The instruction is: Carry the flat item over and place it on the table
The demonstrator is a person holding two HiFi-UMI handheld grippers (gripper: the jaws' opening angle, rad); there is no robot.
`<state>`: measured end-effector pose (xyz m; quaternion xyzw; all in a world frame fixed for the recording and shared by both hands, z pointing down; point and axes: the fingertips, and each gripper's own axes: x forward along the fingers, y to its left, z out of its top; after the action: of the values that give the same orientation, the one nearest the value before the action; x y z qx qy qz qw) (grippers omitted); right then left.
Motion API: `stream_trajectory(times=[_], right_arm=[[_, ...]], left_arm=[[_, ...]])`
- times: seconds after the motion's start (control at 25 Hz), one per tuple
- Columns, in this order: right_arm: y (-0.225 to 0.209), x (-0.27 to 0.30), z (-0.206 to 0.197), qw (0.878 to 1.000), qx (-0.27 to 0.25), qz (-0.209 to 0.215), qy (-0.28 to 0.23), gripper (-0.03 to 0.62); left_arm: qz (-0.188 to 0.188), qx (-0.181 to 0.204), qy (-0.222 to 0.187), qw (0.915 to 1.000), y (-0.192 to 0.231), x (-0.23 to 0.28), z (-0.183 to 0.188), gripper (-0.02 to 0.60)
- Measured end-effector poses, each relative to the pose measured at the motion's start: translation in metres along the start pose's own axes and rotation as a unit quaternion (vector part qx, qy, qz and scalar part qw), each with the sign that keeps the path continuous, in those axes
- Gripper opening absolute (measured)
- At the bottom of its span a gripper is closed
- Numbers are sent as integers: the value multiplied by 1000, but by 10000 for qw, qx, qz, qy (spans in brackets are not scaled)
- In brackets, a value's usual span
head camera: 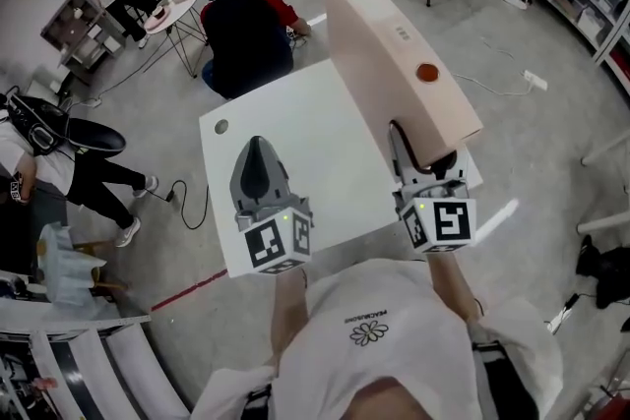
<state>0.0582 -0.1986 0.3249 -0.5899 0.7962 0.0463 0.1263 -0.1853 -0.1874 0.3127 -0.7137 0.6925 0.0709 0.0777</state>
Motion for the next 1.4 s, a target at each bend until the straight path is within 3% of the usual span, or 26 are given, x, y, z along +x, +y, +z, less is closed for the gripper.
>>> stream_trajectory(times=[0.12,0.24,0.32,0.48,0.6,0.72,0.84,0.92,1.04,1.16,1.4], right_arm=[[9,6,1,9994,-348,91,6,287],[20,17,9,9862,-1613,363,-31,287],[26,19,6,9585,-2788,516,299,288],[34,21,2,9082,-4146,411,395,287],[41,23,-15,8474,-5272,472,423,287],[54,22,-36,7984,-5960,707,486,287],[58,19,-51,7681,-6308,978,511,287],[56,16,-57,7562,-6421,1146,525,287],[55,12,-60,7546,-6416,1269,532,287],[57,13,-63,7452,-6523,1287,513,287],[54,11,-63,7437,-6529,1349,501,287]], left_arm=[[85,33,11,10000,10,0,1,20],[171,20,50,9998,15,3,-3,21],[223,-38,90,9997,17,2,-7,20],[265,90,148,9995,20,-4,-9,21],[266,270,178,9991,23,-6,-10,21],[321,326,218,9987,36,-10,-14,21],[367,343,290,9983,41,-12,-20,21],[385,296,345,9982,39,-12,-23,21],[376,78,400,9985,38,-8,-25,21],[387,87,383,9985,37,-5,-22,21],[402,100,427,9982,34,-7,-26,20]])
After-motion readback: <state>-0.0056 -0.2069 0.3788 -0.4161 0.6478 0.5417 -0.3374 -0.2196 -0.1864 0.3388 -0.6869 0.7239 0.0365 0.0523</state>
